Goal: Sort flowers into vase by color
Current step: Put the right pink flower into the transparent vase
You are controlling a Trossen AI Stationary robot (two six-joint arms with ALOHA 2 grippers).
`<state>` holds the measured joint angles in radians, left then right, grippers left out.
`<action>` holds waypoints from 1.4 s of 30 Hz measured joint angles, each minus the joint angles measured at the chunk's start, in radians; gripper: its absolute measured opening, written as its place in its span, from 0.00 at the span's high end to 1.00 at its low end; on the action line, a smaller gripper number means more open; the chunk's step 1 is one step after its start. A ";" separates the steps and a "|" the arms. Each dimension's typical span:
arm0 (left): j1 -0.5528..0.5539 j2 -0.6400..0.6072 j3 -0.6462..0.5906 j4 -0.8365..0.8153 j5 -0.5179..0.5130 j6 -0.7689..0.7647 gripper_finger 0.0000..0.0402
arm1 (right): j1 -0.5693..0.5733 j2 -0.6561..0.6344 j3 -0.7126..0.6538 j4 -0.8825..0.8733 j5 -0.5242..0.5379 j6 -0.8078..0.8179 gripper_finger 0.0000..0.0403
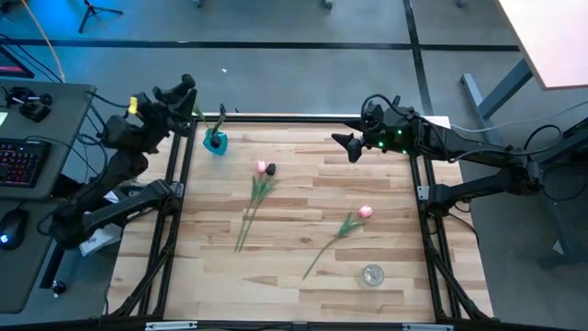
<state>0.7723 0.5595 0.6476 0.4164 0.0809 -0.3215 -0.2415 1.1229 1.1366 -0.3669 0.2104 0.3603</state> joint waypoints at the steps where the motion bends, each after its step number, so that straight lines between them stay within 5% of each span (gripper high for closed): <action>1: -0.032 0.020 0.032 0.000 0.001 0.016 0.48 | 0.000 0.000 0.000 0.019 0.000 -0.007 0.20; 8: -0.293 0.198 0.253 0.009 -0.014 0.165 0.48 | 0.000 0.000 0.000 0.089 -0.054 -0.025 0.20; 18: -0.601 0.351 0.329 -0.005 -0.093 0.256 0.48 | 0.097 0.042 -0.011 -0.170 -0.397 0.264 0.20; 22: -0.648 0.353 0.329 0.000 -0.175 0.286 0.48 | 0.266 0.096 -0.057 -0.253 -0.418 0.538 0.20; 28: -0.677 0.339 0.329 0.002 -0.250 0.357 0.48 | 0.472 0.228 -0.092 -0.275 -0.265 0.971 0.20; 35: -0.669 0.338 0.329 -0.004 -0.259 0.373 0.48 | 0.504 0.407 -0.092 -0.350 -0.205 1.335 0.20; 42: -0.668 0.331 0.329 -0.028 -0.261 0.402 0.48 | 0.505 0.561 -0.092 -0.346 -0.333 1.404 0.20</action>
<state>0.1047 0.8909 0.9768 0.3883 -0.1805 0.0805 0.2632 1.6843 1.0447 -0.7133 -0.1227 1.7642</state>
